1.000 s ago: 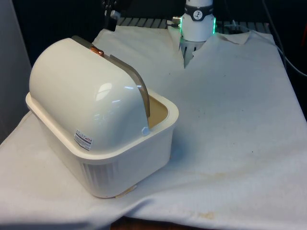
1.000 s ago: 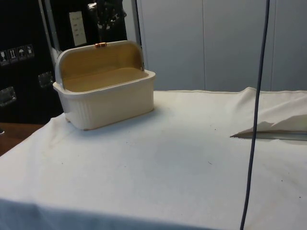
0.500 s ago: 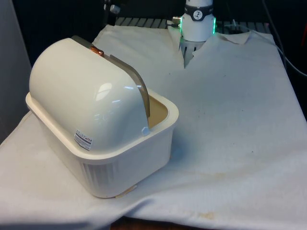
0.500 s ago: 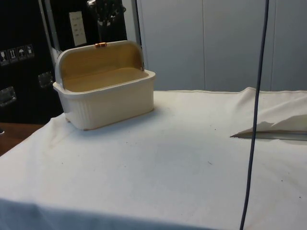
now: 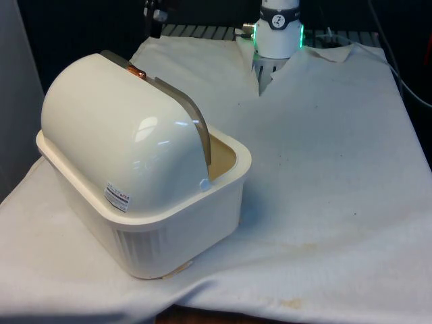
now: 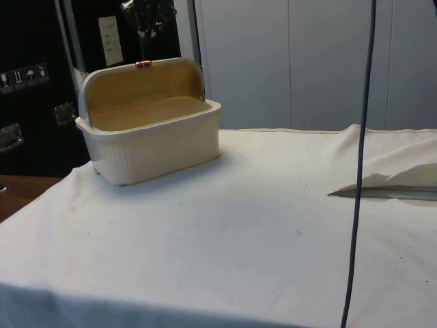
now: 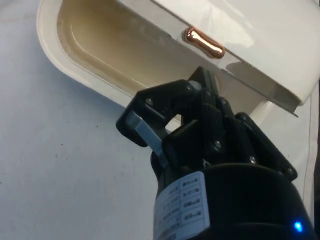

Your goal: Open the lid, then close it.

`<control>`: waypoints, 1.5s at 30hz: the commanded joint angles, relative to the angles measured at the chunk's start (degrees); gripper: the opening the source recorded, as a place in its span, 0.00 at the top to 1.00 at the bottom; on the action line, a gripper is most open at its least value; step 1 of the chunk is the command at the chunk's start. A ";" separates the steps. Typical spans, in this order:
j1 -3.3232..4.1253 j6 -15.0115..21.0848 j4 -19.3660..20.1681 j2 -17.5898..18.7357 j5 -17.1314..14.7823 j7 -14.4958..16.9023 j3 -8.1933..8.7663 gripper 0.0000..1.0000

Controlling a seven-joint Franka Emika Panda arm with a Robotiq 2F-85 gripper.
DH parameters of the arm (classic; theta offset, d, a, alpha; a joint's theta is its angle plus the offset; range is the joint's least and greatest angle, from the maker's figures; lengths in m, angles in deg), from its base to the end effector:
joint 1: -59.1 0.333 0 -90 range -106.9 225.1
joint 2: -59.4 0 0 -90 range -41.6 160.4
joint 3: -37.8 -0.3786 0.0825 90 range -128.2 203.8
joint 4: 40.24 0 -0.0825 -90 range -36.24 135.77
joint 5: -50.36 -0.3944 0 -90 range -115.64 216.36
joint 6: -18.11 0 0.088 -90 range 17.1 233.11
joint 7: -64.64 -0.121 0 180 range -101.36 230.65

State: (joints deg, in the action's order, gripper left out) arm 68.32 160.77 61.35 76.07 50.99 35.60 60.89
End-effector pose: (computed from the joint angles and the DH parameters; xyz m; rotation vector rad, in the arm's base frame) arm 0.6870 -0.1393 0.4986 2.8226 -1.0315 0.7029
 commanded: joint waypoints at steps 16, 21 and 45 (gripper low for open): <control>-2.06 -2.86 -7.56 6.36 -4.01 5.10 0.46 1.00; -2.46 -3.78 -9.91 8.19 -4.93 6.42 1.26 1.00; -2.35 -5.90 -14.15 12.49 -5.04 6.47 2.41 1.00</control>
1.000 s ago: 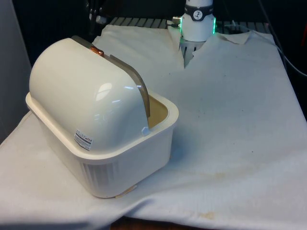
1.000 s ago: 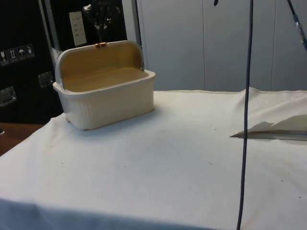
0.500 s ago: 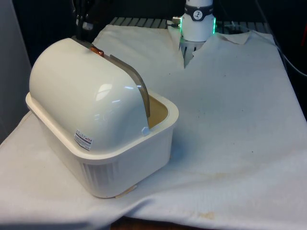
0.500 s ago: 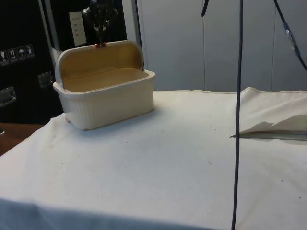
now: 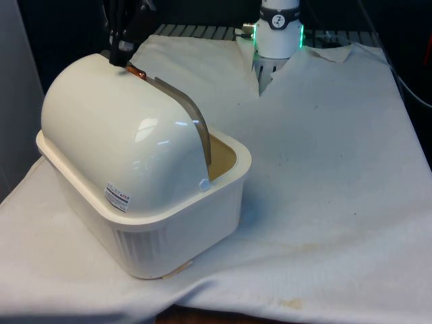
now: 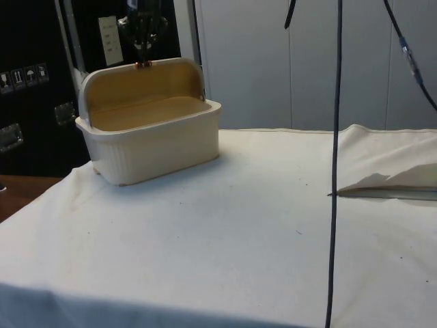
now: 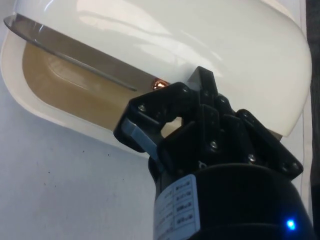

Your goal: Open the lid, then close it.

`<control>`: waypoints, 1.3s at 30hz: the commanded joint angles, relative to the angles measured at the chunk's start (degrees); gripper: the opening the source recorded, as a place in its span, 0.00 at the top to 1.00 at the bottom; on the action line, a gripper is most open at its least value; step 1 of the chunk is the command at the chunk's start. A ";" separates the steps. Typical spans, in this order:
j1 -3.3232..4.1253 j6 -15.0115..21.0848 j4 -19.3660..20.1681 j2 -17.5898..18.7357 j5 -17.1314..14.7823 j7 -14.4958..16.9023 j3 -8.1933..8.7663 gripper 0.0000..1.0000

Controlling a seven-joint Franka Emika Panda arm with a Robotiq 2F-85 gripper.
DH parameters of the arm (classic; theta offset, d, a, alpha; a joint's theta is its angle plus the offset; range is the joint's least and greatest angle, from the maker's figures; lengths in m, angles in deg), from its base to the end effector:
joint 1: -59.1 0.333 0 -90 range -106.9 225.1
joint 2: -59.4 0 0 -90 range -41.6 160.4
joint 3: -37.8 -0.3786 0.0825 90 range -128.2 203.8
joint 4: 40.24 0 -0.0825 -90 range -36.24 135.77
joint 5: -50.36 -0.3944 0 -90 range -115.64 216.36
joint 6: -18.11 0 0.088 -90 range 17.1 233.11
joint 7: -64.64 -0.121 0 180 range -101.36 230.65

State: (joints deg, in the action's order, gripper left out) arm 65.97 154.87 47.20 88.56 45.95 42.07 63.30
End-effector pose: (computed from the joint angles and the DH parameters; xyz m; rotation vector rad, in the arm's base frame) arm 0.7448 -0.1786 0.4666 2.7936 -0.9754 0.6081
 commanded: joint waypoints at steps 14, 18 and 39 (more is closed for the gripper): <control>0.17 -2.86 -1.89 1.89 0.11 -0.11 -0.06 1.00; 0.23 -2.64 -1.89 1.89 0.11 0.06 0.00 1.00; 0.29 -11.00 -5.16 1.72 -0.63 0.52 -0.52 1.00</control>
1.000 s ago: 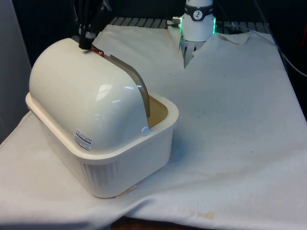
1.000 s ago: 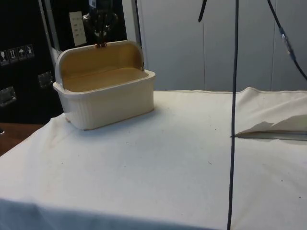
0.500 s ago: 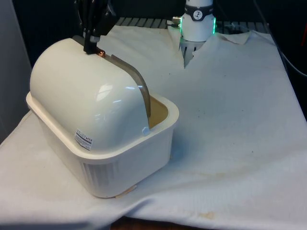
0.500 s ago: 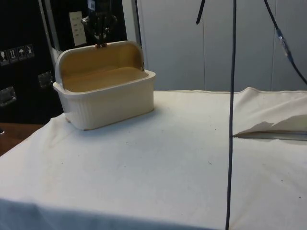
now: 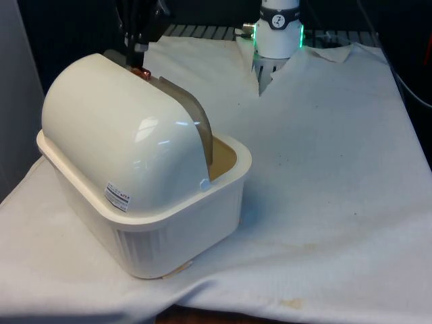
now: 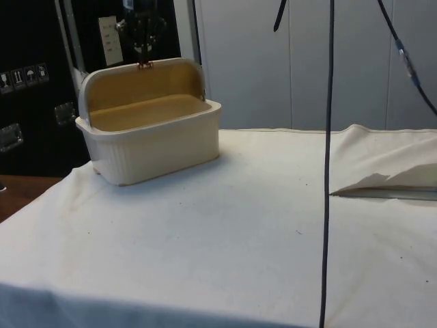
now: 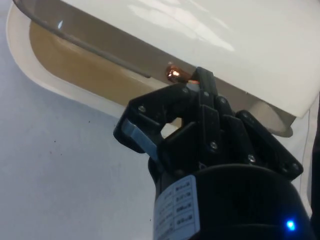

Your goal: Open the lid, then close it.

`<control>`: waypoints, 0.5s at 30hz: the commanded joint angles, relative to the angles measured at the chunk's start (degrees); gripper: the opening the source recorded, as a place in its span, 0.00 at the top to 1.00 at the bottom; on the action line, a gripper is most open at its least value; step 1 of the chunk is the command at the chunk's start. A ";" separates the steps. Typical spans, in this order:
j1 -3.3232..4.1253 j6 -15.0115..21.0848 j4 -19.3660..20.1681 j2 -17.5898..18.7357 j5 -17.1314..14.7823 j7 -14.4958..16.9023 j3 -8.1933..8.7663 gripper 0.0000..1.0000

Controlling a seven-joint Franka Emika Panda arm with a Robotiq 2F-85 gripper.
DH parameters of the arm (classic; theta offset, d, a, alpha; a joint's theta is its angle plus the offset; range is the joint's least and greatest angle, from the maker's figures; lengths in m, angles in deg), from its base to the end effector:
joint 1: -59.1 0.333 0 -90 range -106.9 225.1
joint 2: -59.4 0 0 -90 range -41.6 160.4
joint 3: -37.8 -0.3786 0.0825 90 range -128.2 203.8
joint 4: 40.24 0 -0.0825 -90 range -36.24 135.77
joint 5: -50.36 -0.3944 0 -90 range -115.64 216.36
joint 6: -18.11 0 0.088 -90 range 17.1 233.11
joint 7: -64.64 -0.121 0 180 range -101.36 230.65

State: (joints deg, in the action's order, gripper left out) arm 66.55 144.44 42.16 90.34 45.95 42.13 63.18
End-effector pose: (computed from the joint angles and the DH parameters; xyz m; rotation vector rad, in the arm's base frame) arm 0.7514 -0.1622 0.4663 2.8191 -0.9595 0.4244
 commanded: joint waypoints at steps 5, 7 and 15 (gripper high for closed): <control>-0.23 -2.06 -0.40 0.23 -0.69 0.46 -0.74 1.00; -0.29 -2.41 -0.40 0.34 -0.74 0.52 -0.97 1.00; -0.06 -3.44 -0.11 0.97 -0.92 0.23 -1.55 1.00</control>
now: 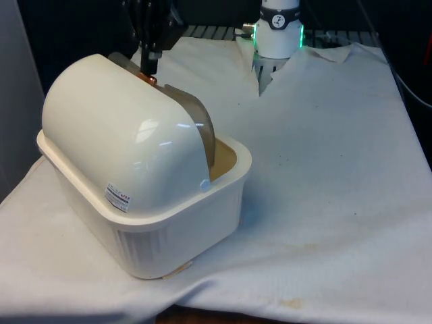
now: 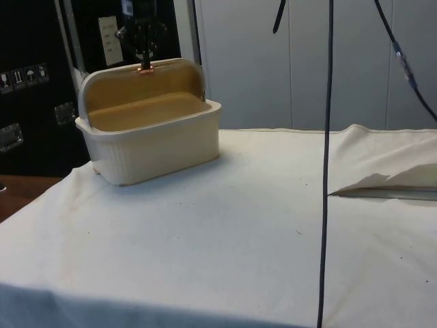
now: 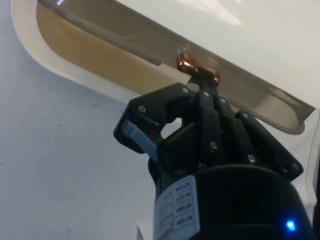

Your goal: Open the lid, then close it.

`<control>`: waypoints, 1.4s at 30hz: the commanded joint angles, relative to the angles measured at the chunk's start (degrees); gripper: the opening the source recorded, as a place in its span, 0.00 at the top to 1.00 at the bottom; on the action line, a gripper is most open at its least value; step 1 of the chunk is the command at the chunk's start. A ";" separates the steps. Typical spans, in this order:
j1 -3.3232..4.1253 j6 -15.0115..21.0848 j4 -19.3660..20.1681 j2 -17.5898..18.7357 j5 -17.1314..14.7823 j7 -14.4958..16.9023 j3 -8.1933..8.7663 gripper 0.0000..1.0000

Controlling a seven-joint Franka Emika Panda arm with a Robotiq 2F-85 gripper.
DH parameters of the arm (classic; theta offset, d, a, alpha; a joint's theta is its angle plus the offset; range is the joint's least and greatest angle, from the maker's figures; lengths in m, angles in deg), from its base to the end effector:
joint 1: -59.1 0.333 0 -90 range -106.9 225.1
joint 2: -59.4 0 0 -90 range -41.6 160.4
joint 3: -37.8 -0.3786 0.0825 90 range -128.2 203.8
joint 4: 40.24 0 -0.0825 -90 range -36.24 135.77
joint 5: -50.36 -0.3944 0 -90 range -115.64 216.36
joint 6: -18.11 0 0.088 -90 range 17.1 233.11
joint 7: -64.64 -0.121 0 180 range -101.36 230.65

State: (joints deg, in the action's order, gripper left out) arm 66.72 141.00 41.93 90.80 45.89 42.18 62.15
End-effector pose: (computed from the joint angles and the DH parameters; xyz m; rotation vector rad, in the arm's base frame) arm 0.7503 -0.1485 0.4533 2.8420 -0.9436 0.3261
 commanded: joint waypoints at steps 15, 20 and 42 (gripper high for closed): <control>0.17 -5.16 0.11 0.40 -0.97 0.57 -1.60 1.00; 0.23 -7.16 0.23 0.17 -1.26 1.20 -1.89 1.00; 1.38 -9.80 5.10 -1.66 -2.29 2.69 -3.50 1.00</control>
State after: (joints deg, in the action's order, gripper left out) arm 67.87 130.98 46.40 89.65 43.77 44.88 58.71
